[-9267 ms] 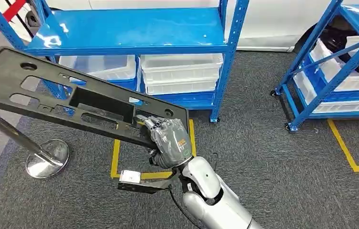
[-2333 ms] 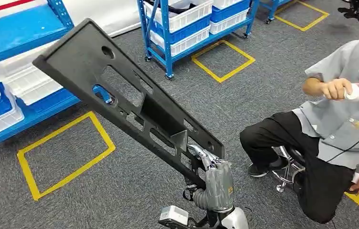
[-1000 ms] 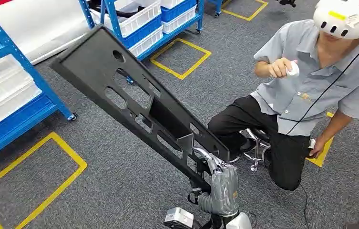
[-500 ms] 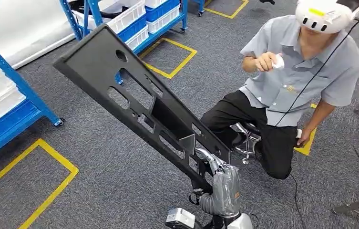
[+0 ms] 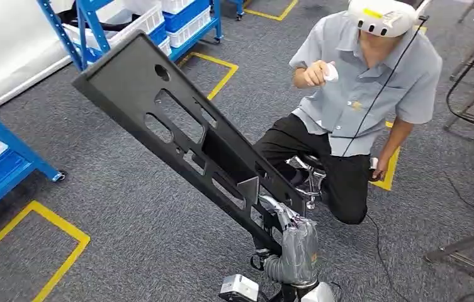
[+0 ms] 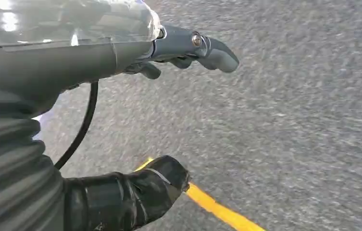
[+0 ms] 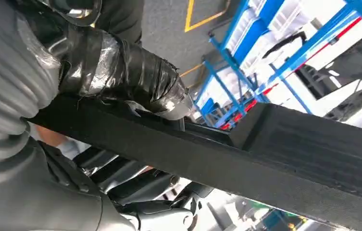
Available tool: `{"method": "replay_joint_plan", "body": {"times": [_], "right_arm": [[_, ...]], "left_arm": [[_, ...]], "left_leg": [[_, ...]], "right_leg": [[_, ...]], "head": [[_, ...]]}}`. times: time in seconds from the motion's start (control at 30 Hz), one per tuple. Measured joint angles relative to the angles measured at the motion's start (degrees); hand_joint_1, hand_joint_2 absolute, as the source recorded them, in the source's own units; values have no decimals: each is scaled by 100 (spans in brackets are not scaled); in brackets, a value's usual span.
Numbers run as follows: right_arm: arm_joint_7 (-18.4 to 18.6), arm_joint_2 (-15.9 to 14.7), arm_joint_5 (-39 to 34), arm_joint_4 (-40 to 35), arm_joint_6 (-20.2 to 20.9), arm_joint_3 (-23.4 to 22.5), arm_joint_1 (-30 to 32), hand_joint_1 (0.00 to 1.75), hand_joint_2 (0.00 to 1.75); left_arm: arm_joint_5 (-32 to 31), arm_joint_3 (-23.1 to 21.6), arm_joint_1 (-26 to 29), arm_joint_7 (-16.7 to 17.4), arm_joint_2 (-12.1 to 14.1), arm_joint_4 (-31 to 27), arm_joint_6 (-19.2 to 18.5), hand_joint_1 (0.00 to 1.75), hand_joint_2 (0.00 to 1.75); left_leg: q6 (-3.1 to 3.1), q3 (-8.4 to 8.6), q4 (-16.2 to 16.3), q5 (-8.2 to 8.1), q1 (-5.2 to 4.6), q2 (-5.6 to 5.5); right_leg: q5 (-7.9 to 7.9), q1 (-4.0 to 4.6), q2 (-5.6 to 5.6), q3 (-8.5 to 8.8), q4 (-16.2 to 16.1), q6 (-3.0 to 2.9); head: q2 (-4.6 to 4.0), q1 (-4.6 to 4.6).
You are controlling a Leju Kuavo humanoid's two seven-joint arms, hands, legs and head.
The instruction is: Take the parts from the cabinet and place them on the table.
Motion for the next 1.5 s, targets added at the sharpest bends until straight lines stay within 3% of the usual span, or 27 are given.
{"method": "replay_joint_plan", "body": {"times": [0.13,0.17,0.2,0.23,0.3,0.33,0.37,0.43,0.47,0.5,0.53,0.63,0.67,0.7,0.77,0.83,0.87,0.9,0.97,1.0,1.03,1.17,1.23,1.3,1.37,1.43,1.5], "right_arm": [[5,2,-17,0,-2,-24,3,175,175],[7,2,-20,0,-4,-33,8,175,175],[11,2,-20,0,-2,-42,2,175,175],[9,2,-20,0,-2,-46,2,175,175],[11,2,-22,2,-4,-55,11,175,175],[15,2,-22,4,-2,-64,20,175,175],[15,2,-24,7,-2,-68,32,175,175],[15,2,-24,7,-4,-81,36,175,175],[15,2,-24,7,-4,-88,35,175,175],[15,2,-24,4,-4,-90,31,175,175],[15,2,-24,4,-4,-90,33,175,175],[15,4,-31,4,-4,-101,46,175,175],[15,6,-31,2,-7,-101,52,175,175],[15,15,-31,2,-7,-103,61,175,175],[15,41,-31,2,-7,-103,59,175,175],[15,44,-31,4,-7,-105,73,175,175],[15,44,-31,4,-9,-109,85,175,175],[15,44,-31,4,-9,-118,94,175,175],[15,44,-31,2,-13,-131,108,175,175],[15,44,-31,0,-13,-136,119,175,175],[15,44,-31,-4,-26,-142,127,175,175],[15,39,-28,-48,-39,-179,179,175,175],[15,30,-28,-66,-41,-192,196,175,175],[15,30,-24,-68,-42,-195,197,175,175],[35,17,-20,-68,-42,-199,223,175,175],[59,6,-15,-68,-42,-205,246,175,175],[68,4,-9,-87,-44,-212,255,175,175]], "left_arm": [[-2,0,-41,-15,0,0,-11,0,175],[4,2,-42,-18,0,-2,-15,0,175],[4,2,-35,-20,4,-2,-15,0,175],[4,5,-33,-20,9,-4,-15,0,175],[4,11,-26,-20,13,-4,-28,0,175],[7,15,-23,-20,15,-4,-37,0,175],[7,18,-22,-20,15,-4,-41,0,175],[7,18,-30,-20,13,-4,-48,0,175],[7,18,-36,-20,13,-4,-50,0,175],[7,18,-34,-20,13,-4,-50,0,175],[7,20,-35,-20,13,-4,-55,0,175],[13,24,-42,-20,13,-4,-63,0,175],[13,24,-42,-20,13,-7,-63,0,175],[13,24,-41,-20,17,-7,-63,0,175],[15,26,-28,-20,15,-7,-63,0,175],[15,26,-10,-20,13,-7,-63,0,175],[13,26,-7,-20,13,-7,-63,0,175],[13,26,-3,-20,13,-7,-61,0,175],[15,29,5,-15,13,-7,-59,0,175],[15,31,8,-15,13,-7,-59,0,175],[13,35,21,-13,13,-7,-59,0,175],[0,42,-9,-11,7,-7,-59,0,175],[4,48,3,-7,-7,-7,-55,0,175],[4,59,8,-7,-7,-7,-55,0,175],[0,77,17,-7,-7,-7,-55,0,175],[-2,96,16,-7,-9,-7,-57,0,175],[-4,105,13,-11,-18,-7,-61,0,175]], "left_leg": [[138,-3,-26,75,-36,94],[205,11,-81,118,5,157],[246,12,-88,122,-1,177],[290,3,-88,122,-10,211],[299,-7,-86,119,-32,291],[301,-8,-85,118,-41,336],[302,-2,-85,113,-49,380],[296,16,-85,100,-61,448],[283,37,-85,87,-62,475],[267,50,-86,74,-63,497],[234,44,-70,55,-100,522],[154,67,-105,56,-92,613],[112,64,-83,18,-98,605],[87,31,15,-70,-70,454],[54,-296,735,-502,-61,281],[19,-701,1574,-792,-45,261],[12,-763,1670,-741,-41,261],[6,-693,1482,-552,-33,261],[3,-285,560,-6,-8,218],[6,-100,112,147,17,61],[13,-47,-7,62,0,-120],[164,-42,-42,122,6,27],[274,-18,-86,153,3,133],[300,-26,-85,145,-25,230],[306,-28,-84,137,-35,330],[294,-12,-83,122,-38,414],[256,38,-83,91,-38,477]], "right_leg": [[56,-14,98,-30,-24,126],[-4,-28,-4,-55,46,148],[-159,-12,-194,-137,238,170],[-361,-16,-262,-291,564,190],[-768,-30,-287,-714,1474,218],[-820,-32,-289,-850,1761,221],[-733,-32,-293,-839,1740,215],[-300,-25,-326,-453,994,174],[-58,-4,-415,-145,423,133],[-52,35,-588,43,23,90],[-53,89,-606,63,-21,63],[-45,104,-463,25,-21,13],[-3,39,-421,62,-96,-46],[13,35,-405,83,-129,-65],[21,26,-349,78,-124,-125],[15,38,-262,73,-109,-134],[13,37,-214,72,-101,-133],[9,31,-156,77,-90,-131],[-12,13,-35,90,-57,-101],[-32,6,5,80,-30,-69],[-47,37,44,34,29,-33],[6,21,189,0,-4,93],[-248,16,-167,-133,307,131],[-687,-17,-270,-542,1181,184],[-827,-39,-281,-826,1749,215],[-486,-57,-305,-609,1323,216],[8,-45,-490,-16,215,163]], "head": [[0,4],[0,4],[0,22],[0,15],[0,15],[0,20],[0,17],[0,17],[0,15],[0,20],[0,11],[0,13],[0,13],[0,11],[0,4],[0,4],[0,6],[0,6],[0,6],[0,6],[0,6],[0,9],[0,26],[0,22],[0,22],[0,20],[0,22]]}}
